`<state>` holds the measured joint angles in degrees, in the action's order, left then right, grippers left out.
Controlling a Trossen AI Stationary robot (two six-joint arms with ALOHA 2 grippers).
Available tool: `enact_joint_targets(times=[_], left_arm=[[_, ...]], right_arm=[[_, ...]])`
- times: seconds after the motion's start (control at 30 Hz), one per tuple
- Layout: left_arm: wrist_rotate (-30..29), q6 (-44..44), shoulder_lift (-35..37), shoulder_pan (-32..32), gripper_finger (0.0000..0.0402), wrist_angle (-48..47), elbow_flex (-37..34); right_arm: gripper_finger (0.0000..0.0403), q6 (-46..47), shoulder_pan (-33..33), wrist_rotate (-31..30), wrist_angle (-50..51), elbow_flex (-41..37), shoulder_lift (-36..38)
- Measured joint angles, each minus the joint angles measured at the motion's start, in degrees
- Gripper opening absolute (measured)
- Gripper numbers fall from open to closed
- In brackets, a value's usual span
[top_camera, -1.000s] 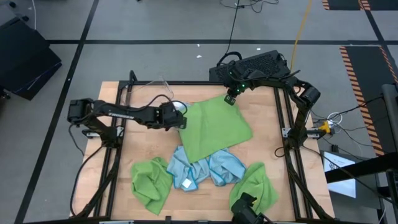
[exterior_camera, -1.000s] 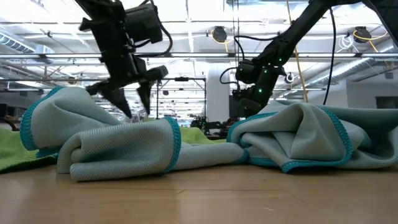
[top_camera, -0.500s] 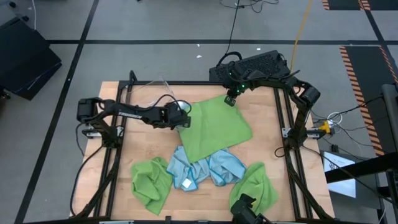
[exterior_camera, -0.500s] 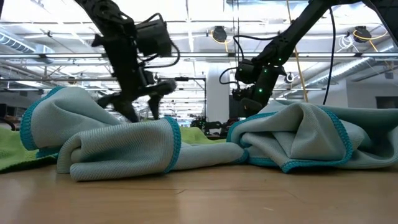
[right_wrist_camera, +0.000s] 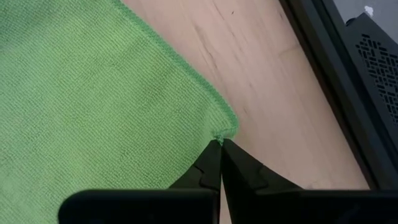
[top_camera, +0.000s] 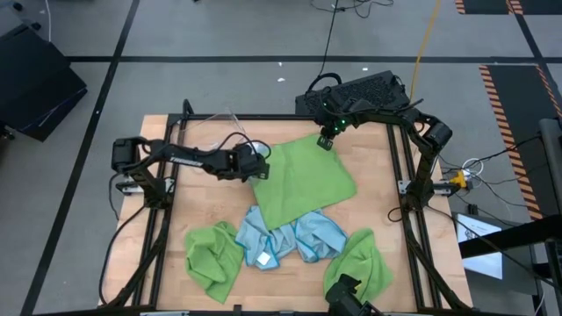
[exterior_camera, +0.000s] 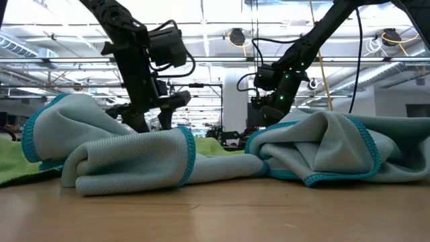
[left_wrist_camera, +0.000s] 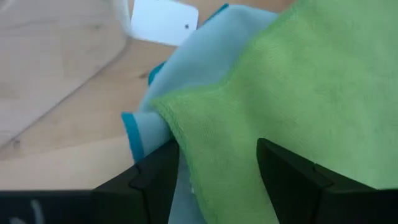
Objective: Fold microfiber towels
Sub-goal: Fold the top right green microfiber cloth
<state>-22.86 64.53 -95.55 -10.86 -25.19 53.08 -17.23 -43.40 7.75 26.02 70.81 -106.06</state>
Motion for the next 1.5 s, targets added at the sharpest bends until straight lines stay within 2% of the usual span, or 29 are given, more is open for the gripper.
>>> enact_joint_targets(times=[0.27,0.4,0.8,0.93,1.07,1.2,1.33,1.5], left_arm=[[0.39,-1.40,-0.02,-1.13,0.0120,-0.21,0.00],[0.55,-2.04,-0.02,-1.13,0.0090,-0.22,0.00],[0.75,-4.57,-0.04,-1.86,0.0081,-0.24,0.00],[0.88,-10.44,-0.68,-2.13,0.0072,-0.38,-0.04],[0.69,-17.74,-0.83,-2.06,0.0014,0.06,-0.02],[-2.10,-25.04,-0.31,-1.21,0.0005,1.45,-0.04],[-6.42,-33.93,1.03,0.43,0.0004,2.53,-0.04],[-12.61,-44.13,4.27,2.01,0.0003,8.47,0.00]], right_arm=[[0.0000,-0.20,0.00,0.00,-0.02,0.00,0.00],[0.0000,-0.20,0.00,0.00,-0.02,0.00,0.00],[0.0000,-0.22,0.00,0.02,-0.02,0.00,0.00],[0.0000,-0.19,0.02,0.02,0.01,0.00,0.00],[0.0000,-0.20,0.03,0.03,1.15,0.02,0.42],[0.0000,-0.31,0.11,0.04,3.94,-0.06,2.59],[0.0000,-0.26,0.13,0.04,4.26,-4.12,8.70],[0.0000,1.57,0.14,-0.03,3.93,-11.90,19.37]])
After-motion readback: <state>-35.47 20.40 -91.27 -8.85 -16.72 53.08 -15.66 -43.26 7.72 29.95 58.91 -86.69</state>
